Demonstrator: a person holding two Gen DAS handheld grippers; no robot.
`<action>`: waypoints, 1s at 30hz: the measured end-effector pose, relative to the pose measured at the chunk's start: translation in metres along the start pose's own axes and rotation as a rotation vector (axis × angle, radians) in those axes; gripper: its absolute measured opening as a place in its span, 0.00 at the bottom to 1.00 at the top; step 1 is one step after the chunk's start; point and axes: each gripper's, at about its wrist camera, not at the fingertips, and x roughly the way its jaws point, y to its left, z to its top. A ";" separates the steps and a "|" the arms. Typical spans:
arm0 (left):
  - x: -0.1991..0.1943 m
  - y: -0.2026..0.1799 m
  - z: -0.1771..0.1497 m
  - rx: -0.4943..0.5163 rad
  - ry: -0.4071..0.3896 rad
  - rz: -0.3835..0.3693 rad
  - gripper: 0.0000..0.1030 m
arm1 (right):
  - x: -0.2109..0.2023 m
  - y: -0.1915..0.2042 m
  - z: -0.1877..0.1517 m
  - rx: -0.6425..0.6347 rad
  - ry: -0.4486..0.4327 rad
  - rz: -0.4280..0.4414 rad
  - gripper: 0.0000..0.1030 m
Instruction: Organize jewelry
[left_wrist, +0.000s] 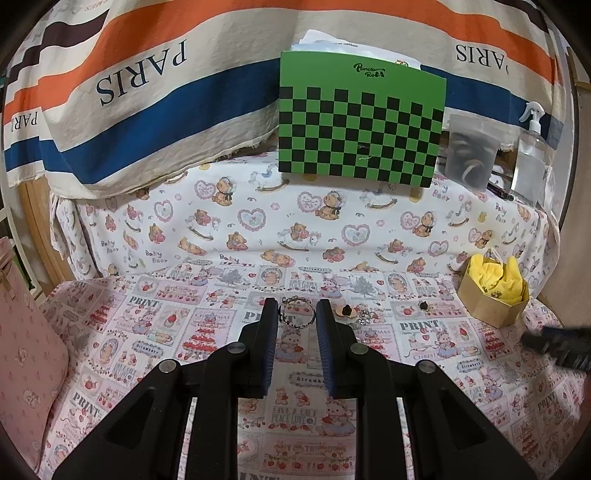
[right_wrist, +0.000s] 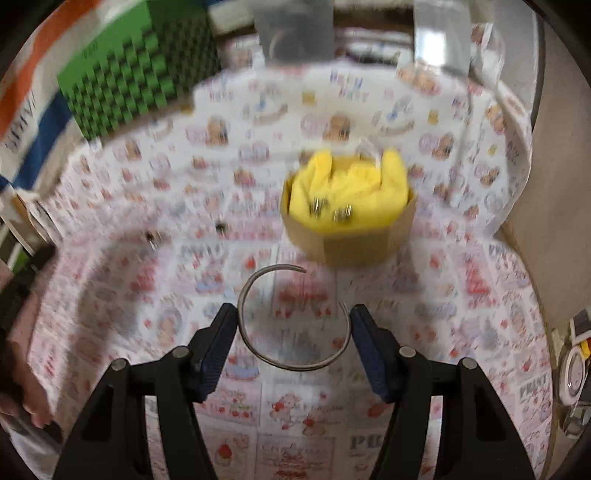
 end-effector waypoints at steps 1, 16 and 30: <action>-0.001 0.000 0.000 -0.002 -0.005 0.001 0.19 | -0.006 -0.004 0.004 0.010 -0.029 0.004 0.59; 0.003 -0.006 -0.001 0.028 -0.005 0.015 0.19 | 0.038 -0.046 0.066 0.073 -0.198 0.025 0.60; 0.008 -0.057 0.019 0.091 0.017 -0.074 0.19 | 0.006 -0.062 0.062 0.092 -0.276 0.211 0.68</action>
